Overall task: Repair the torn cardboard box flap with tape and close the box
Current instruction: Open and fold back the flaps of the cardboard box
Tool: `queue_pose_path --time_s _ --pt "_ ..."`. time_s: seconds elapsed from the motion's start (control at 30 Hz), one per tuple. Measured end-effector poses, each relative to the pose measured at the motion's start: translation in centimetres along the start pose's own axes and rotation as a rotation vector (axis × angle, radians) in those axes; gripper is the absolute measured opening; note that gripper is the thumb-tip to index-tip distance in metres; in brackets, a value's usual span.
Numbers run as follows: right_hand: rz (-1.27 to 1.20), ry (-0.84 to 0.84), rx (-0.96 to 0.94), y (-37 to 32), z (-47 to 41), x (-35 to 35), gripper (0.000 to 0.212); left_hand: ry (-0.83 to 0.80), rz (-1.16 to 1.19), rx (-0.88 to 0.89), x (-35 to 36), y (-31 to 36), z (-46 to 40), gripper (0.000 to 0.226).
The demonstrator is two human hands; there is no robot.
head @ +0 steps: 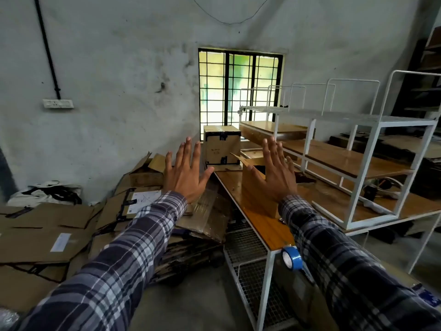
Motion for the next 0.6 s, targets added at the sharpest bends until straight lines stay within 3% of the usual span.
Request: queue_pose_path --time_s 0.6 --pt "0.042 -0.050 0.036 10.5 -2.8 4.5 0.089 -0.048 0.029 -0.012 8.8 5.6 -4.6 0.086"
Point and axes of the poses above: each hand's wrist, its own z-axis away from the middle knuckle, its own x-axis out of the palm, y = z × x, the point moved 8 cm from there along -z, towards the middle knuckle, and after that the axes turned 3 degrees about y, right-handed, at the moved point
